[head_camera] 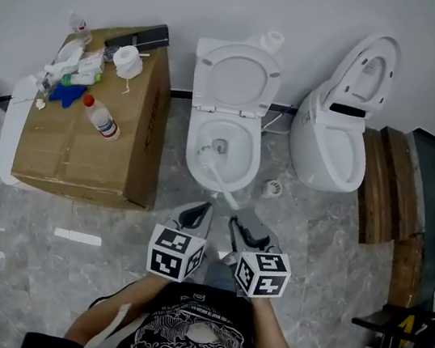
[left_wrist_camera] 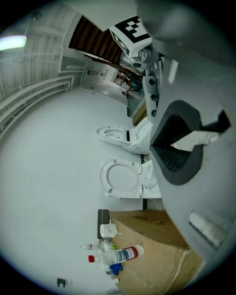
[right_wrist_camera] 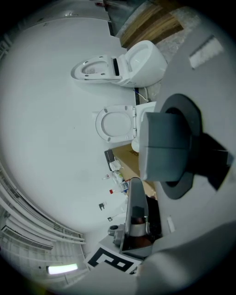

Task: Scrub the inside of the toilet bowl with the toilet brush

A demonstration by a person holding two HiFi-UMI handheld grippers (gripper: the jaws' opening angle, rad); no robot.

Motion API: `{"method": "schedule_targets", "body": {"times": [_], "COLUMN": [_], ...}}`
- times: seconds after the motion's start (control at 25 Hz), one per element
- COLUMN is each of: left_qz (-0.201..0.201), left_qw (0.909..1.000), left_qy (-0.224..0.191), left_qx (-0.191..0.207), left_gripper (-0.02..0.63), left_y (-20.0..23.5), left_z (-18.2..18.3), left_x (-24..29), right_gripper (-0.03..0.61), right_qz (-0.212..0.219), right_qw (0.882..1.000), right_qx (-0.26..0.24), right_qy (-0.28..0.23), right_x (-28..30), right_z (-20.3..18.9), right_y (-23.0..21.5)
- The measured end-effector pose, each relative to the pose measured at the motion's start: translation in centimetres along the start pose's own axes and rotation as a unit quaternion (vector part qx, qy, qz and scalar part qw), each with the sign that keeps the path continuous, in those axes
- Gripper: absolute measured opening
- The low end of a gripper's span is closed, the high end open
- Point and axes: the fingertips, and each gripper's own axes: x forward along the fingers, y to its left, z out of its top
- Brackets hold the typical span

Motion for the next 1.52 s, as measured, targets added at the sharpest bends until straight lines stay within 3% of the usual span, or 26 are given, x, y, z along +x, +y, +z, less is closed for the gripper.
{"method": "schedule_targets", "body": {"times": [0.32, 0.76, 1.04, 1.2, 1.52], "left_qz": [0.028, 0.086, 0.134, 0.154, 0.160], "left_qw": [0.9992, 0.9939, 0.9880, 0.9859, 0.9824], "left_qy": [0.012, 0.052, 0.041, 0.038, 0.060], "left_qx": [-0.025, -0.047, -0.065, -0.054, -0.075], "left_gripper": [-0.006, -0.005, -0.005, -0.005, -0.002], "left_y": [2.8, 4.7, 7.1, 8.6, 10.7], "left_z": [1.0, 2.8, 4.3, 5.2, 2.9], "left_x": [4.6, 13.7, 17.8, 19.7, 21.9], "right_gripper": [0.153, 0.153, 0.153, 0.153, 0.153], "right_qz": [0.025, 0.074, 0.122, 0.142, 0.151], "right_qw": [0.999, 0.992, 0.981, 0.972, 0.959], "right_qx": [-0.002, -0.021, -0.050, -0.075, -0.088], "right_qy": [0.024, 0.097, 0.145, 0.170, 0.221], "right_x": [5.2, 12.6, 16.7, 19.1, 23.3], "right_z": [1.5, 2.2, 1.2, 0.2, -2.9], "right_y": [-3.3, -12.3, -15.3, -16.6, -17.3]}}
